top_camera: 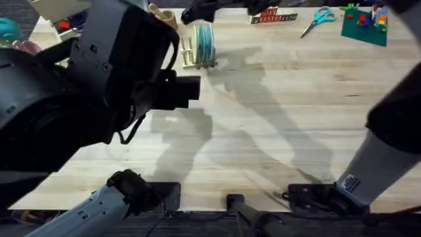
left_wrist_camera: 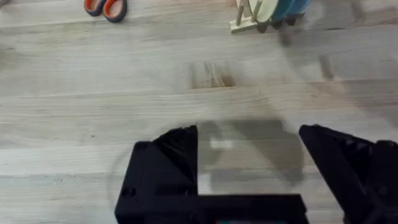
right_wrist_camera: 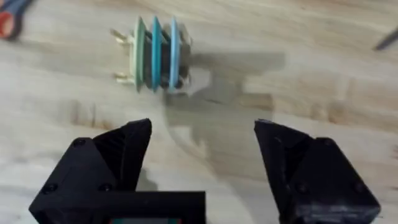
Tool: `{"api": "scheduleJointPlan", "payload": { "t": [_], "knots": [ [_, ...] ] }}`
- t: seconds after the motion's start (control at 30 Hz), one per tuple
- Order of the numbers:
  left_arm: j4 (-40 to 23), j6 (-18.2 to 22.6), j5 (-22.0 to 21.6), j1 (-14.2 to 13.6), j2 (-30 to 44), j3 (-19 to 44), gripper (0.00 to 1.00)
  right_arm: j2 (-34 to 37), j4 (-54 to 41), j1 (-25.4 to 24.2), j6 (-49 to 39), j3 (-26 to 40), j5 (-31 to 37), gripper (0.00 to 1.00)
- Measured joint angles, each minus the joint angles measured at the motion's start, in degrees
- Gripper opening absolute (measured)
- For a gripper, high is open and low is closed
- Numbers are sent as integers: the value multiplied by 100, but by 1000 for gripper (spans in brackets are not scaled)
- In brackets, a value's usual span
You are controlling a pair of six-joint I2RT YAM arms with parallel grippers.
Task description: Pick up the plates from the table one by one and place each into a slot on the dish rack.
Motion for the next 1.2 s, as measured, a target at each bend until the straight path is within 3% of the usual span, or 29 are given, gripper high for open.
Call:
{"api": "scheduleJointPlan", "payload": {
  "t": [0.3,0.53,0.63,1.0,1.2],
  "knots": [
    [2,0,0,0,0,0,993,-318,-1310,-286,-106,0,2,995],
    [2,0,0,0,0,0,993,-515,-1587,-349,-168,-255,3,995],
    [2,0,0,0,0,0,992,-961,-1271,-349,-173,-908,5,995],
    [2,0,0,0,0,0,993,-3703,586,-362,-365,-4440,-223,996],
    [2,0,0,0,0,0,993,-4352,508,-362,-430,-4994,-323,996]
  ]
}}
